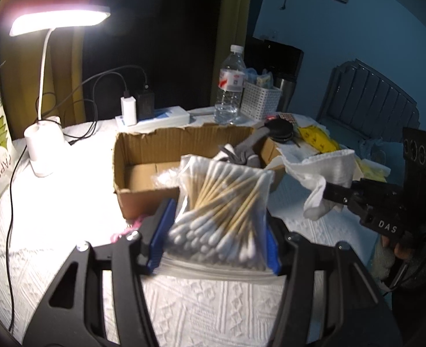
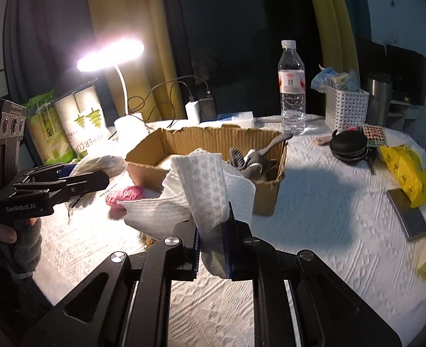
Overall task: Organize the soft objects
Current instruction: 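Carry the cotton swab bag and paper towel over the cardboard box with both tools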
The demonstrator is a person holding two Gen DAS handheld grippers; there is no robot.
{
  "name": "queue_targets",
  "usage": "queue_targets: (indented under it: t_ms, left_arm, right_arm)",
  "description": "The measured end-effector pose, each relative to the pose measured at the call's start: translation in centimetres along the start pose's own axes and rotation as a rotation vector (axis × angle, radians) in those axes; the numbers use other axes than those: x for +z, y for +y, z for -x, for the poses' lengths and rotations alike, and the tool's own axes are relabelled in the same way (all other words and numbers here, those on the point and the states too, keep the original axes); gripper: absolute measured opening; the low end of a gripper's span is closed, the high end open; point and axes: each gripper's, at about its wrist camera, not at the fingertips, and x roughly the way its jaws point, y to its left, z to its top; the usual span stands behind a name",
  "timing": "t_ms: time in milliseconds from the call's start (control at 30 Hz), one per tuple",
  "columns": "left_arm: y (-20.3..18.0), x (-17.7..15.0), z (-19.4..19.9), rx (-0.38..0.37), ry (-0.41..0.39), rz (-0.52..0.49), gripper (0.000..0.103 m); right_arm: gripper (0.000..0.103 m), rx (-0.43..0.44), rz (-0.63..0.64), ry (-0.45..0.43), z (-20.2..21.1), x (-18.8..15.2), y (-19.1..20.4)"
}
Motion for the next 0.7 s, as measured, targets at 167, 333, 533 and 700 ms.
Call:
queue_targets:
  t_ms: [167, 333, 533, 700]
  left_arm:
    - [0.3, 1.4, -0.4, 0.013, -0.007, -0.008, 0.056]
    - [1.2, 2.8, -0.9, 0.049, -0.015, -0.011, 0.056]
    - [2.4, 4.0, -1.8, 0.087, -0.023, -0.012, 0.057]
    - [3.6, 4.7, -2.6, 0.108, -0.028, 0.003, 0.057]
  right_arm:
    - [0.015, -0.004, -0.011, -0.011, -0.3, 1.1, -0.7]
    - [0.015, -0.009, -0.013, -0.022, -0.7, 2.2, -1.3]
    - [0.015, -0.012, -0.011, -0.03, -1.5, 3.5, -1.9]
    - [0.015, -0.023, -0.009, -0.038, -2.0, 4.5, -2.3]
